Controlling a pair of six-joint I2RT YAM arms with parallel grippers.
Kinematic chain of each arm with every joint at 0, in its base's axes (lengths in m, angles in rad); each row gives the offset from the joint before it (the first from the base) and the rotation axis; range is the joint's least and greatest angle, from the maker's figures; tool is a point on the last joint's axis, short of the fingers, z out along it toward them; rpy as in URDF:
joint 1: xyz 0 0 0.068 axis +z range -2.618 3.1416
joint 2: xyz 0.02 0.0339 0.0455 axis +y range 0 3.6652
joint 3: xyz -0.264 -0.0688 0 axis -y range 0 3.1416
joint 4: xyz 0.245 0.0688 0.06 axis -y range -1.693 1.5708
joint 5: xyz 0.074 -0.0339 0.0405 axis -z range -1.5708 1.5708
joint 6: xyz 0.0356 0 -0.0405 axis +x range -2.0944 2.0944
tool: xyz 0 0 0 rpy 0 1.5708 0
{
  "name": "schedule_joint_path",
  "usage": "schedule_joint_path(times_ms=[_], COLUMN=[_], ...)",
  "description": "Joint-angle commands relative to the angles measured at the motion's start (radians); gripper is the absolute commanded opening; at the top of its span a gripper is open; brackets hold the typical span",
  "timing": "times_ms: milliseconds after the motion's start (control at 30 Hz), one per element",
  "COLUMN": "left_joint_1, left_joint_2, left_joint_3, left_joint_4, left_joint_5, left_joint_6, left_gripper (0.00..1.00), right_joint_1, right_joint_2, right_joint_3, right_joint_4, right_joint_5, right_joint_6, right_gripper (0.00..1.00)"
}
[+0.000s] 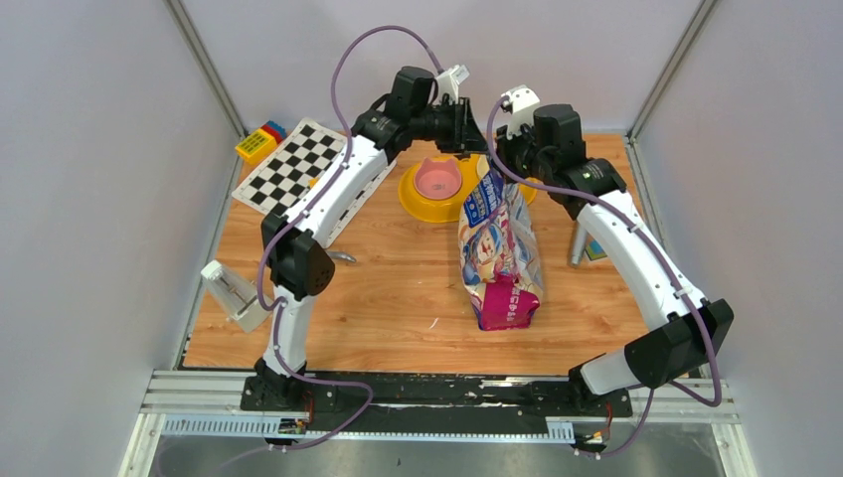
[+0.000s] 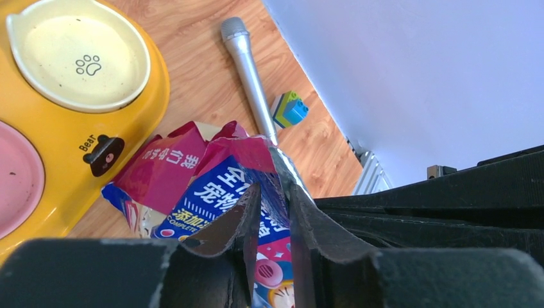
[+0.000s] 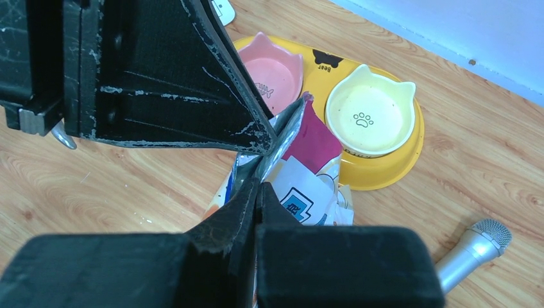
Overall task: Serve the pet food
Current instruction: Open the pet food bag at the center of the board.
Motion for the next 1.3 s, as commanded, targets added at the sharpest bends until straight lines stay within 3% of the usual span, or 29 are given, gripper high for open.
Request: schedule_joint_path(times_ms=[0, 200, 367, 800, 1267], left_joint_1=[-0.005, -0.005, -0.014, -0.035, -0.042], left_joint_2=[0.002, 0.004, 0.015, 0.004, -0.012], left_joint_3=[0.015, 0.016, 0.04, 0.089, 0.092], left_joint_4=[-0.028, -0.047, -0.104, -0.213, -0.243], left_joint_5=[-0.04, -0.063, -0.155, -0.396, -0.463], left_joint_6=[0.031, 0.037, 0.061, 0.092, 0.107], left_gripper=[0.29, 0.19, 0.0, 0.0, 0.0], right_joint_1=[0.008, 0.008, 0.03, 0.134, 0.14], right_joint_2=[-0.041, -0.041, -0.046, -0.063, -0.085], right_joint_3=[-0.004, -0.003, 0.005, -0.067, -0.087], right_joint_4=[-0.035, -0.034, -0.034, 0.086, 0.157], right_joint_5=[0.017, 0.037, 0.095, 0.497, 0.601], right_joint_6=[-0.016, -0.017, -0.036, -0.2, -0.288], right_gripper=[0.0, 0.0, 0.0, 0.0, 0.0])
